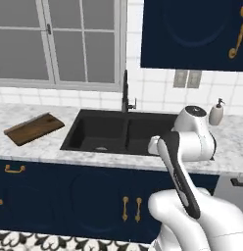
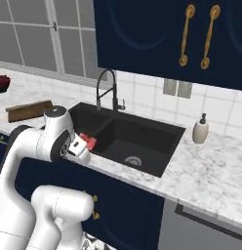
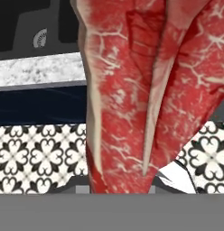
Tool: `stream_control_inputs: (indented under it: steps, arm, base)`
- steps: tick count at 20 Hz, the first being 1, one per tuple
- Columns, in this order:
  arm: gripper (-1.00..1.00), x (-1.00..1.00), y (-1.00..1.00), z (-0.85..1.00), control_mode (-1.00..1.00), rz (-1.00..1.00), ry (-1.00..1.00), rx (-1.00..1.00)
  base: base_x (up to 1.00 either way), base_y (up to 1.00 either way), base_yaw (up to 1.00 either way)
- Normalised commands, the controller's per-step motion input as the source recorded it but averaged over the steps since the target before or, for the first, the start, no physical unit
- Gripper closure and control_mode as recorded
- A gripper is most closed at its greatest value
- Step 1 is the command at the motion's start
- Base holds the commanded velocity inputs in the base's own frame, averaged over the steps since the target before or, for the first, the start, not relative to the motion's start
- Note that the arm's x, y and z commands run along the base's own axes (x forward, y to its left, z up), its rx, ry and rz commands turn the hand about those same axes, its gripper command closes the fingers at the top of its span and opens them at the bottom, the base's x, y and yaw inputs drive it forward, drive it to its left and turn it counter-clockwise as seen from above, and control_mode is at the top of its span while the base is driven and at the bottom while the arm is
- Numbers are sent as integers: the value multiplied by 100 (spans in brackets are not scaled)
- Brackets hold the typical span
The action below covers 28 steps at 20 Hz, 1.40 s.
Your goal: Pick up the knife from the drawer and place it on the cutting board. Then place the meat from the plate to the cutting board.
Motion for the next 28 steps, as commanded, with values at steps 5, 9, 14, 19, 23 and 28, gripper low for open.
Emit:
stream_control_inputs:
  steps: [5, 9, 14, 19, 23, 28]
  arm:
    - [100, 0, 0, 0, 100, 0, 0, 0]
    - [100, 0, 0, 0, 100, 0, 0, 0]
    - [100, 0, 0, 0, 100, 0, 0, 0]
    - [100, 0, 0, 0, 100, 0, 0, 0]
    - [100, 0, 0, 0, 100, 0, 0, 0]
    - [100, 0, 0, 0, 100, 0, 0, 0]
  base:
    - [25, 100, 11]
    - [43, 100, 0]
    - [54, 100, 0]
    - [57, 100, 0]
    - [63, 79, -6]
    - [33, 2, -20]
